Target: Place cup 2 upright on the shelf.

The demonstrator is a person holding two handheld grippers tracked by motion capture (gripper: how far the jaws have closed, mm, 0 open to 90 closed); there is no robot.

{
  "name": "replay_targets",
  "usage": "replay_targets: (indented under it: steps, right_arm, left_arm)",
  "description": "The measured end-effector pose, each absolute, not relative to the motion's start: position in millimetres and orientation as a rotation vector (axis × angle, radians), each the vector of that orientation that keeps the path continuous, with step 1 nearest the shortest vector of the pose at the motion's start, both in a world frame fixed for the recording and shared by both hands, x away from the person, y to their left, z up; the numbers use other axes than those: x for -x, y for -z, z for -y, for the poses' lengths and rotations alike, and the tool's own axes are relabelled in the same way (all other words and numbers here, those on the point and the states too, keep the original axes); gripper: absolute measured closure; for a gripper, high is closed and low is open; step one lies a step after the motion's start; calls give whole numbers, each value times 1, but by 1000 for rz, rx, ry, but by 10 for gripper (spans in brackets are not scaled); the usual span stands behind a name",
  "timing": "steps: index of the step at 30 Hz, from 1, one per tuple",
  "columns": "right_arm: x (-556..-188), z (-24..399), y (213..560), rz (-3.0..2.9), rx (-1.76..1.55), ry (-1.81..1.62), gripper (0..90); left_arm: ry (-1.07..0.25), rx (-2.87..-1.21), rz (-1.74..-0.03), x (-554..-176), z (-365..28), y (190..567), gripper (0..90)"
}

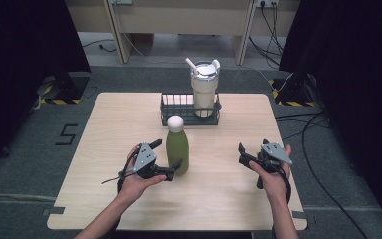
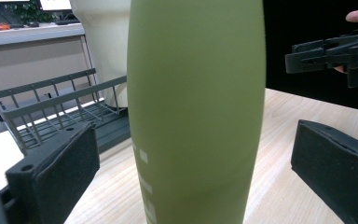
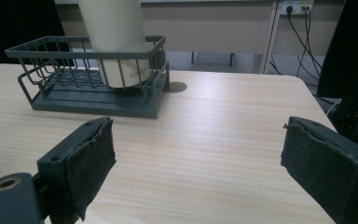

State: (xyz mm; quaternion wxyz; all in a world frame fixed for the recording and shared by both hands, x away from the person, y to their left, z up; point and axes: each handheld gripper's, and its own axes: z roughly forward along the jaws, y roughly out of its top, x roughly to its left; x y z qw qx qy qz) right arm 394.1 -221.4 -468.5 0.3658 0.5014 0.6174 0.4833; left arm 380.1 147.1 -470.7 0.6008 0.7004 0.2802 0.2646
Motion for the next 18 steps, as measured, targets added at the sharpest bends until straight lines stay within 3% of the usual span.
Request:
replay_targets:
  steps: [18]
  right_arm:
    - [-394, 224, 469, -1585, -1299, -1233, 100]
  left_arm:
    - [-571, -1616, -669, -398, -134, 475, 58]
